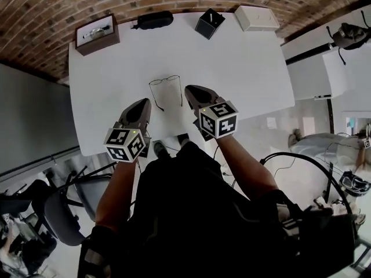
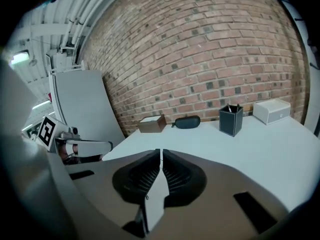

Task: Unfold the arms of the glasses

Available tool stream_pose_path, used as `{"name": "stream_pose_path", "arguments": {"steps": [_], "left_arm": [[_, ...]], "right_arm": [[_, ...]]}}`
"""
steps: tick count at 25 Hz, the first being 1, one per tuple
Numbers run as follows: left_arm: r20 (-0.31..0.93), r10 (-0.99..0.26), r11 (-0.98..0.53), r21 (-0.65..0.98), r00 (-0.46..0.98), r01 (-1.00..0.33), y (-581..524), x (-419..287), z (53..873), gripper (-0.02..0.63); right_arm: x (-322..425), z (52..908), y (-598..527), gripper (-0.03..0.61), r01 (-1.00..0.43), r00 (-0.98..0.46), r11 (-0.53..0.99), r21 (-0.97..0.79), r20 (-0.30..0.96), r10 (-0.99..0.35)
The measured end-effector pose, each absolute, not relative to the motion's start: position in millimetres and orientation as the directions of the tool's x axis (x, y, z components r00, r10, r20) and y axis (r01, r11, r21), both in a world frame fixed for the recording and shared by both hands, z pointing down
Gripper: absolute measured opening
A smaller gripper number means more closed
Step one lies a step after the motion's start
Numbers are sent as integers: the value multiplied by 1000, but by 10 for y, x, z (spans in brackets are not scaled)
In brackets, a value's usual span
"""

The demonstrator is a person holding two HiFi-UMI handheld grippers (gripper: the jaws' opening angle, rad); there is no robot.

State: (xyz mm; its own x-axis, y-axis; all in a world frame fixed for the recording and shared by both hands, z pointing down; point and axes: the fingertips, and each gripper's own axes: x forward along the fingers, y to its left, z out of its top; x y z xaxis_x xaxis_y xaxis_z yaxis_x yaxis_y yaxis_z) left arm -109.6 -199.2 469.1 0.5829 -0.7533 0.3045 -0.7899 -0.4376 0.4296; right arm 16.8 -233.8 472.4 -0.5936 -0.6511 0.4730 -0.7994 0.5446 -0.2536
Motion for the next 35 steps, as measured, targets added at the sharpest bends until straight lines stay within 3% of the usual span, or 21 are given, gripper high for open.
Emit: {"name": "stream_pose_path", "arguments": {"steps": [6,19,35], "left_arm": [[210,-812,-439,396,545,-807,-1792,-1416,4163,11],[154,-846,-455,290,510,-842,-1600,-1433,3601,9],[120,-933,-308,228,340,-924,-1455,-1278,3044,9]], "right_arm": [[98,4213,-2100,11,-805,-583,565,-180,412,-700],[259,3321,-1816,9,-835,-549,541,-100,229,-804],[565,2958,-1853,8,-788,-613,610,-83,193,-766]]}}
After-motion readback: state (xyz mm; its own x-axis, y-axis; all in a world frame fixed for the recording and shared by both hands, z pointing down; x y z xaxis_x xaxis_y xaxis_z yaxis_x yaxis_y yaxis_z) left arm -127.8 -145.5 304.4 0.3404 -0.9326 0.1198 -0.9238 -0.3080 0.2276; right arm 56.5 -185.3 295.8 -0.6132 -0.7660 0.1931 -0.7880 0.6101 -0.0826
